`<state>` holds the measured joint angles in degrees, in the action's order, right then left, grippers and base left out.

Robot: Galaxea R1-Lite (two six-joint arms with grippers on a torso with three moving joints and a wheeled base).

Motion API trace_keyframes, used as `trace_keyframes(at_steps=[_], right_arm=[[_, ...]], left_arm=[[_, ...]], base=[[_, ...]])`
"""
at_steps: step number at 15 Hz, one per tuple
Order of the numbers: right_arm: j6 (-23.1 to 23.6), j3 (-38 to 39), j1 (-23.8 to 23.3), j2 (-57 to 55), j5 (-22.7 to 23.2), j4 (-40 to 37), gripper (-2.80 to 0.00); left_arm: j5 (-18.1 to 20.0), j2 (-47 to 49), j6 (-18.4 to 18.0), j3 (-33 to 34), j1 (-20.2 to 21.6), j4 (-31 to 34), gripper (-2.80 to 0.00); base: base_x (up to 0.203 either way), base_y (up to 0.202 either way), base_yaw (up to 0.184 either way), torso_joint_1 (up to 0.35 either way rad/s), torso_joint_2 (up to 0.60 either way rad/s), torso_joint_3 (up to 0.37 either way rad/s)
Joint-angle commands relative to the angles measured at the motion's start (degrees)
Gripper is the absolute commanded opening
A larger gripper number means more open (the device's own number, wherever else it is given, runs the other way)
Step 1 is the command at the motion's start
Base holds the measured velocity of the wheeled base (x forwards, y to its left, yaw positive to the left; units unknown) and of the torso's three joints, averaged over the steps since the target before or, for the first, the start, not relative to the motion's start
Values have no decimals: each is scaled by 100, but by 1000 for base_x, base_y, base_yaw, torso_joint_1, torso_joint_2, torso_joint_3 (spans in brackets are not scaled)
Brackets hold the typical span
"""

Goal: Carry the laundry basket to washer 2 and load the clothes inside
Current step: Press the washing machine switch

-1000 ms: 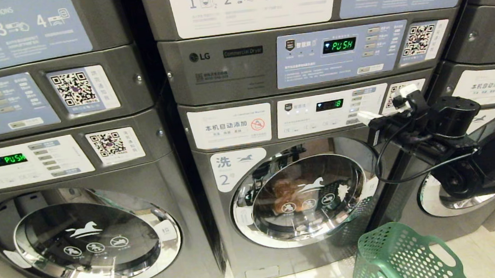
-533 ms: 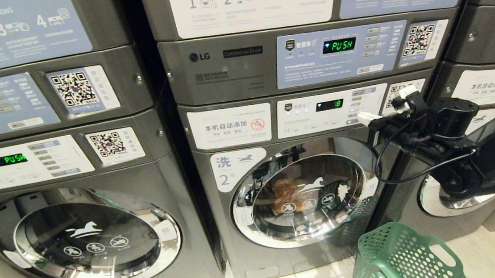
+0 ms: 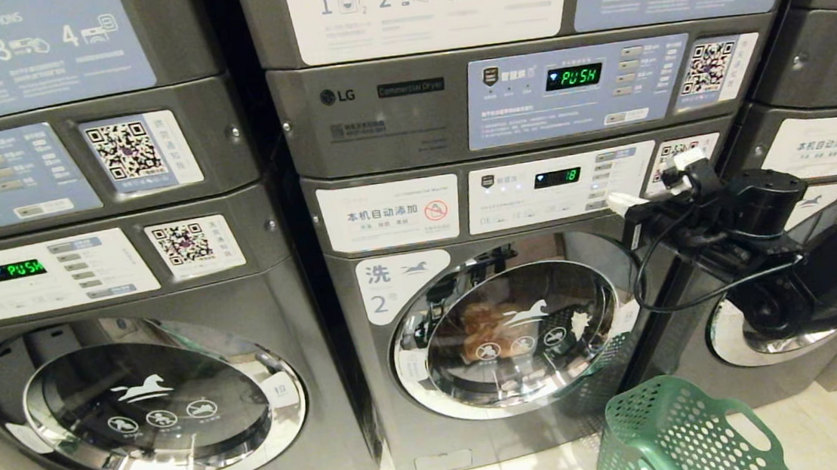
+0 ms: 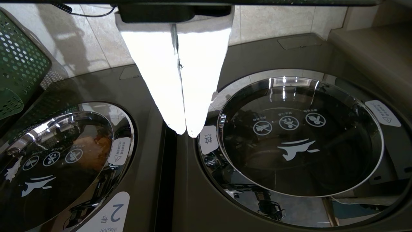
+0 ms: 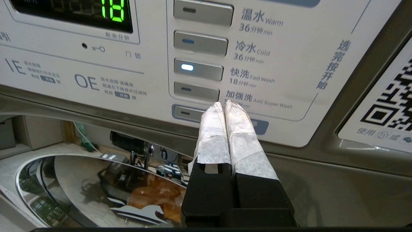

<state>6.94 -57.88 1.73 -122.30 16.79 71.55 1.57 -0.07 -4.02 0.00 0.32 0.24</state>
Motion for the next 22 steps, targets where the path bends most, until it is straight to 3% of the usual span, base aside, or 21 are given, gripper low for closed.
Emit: trace_keyframes(at_steps=[1, 22], right_arm=[[27, 23, 3, -40, 18, 52, -280], [106, -418, 55, -506, 43, 52, -280]], left_arm=[[1, 7, -2, 0, 3, 2, -280], [1, 7, -2, 0, 3, 2, -280]], base=[[0, 0, 0, 0, 0, 0], [0, 0, 0, 0, 0, 0]])
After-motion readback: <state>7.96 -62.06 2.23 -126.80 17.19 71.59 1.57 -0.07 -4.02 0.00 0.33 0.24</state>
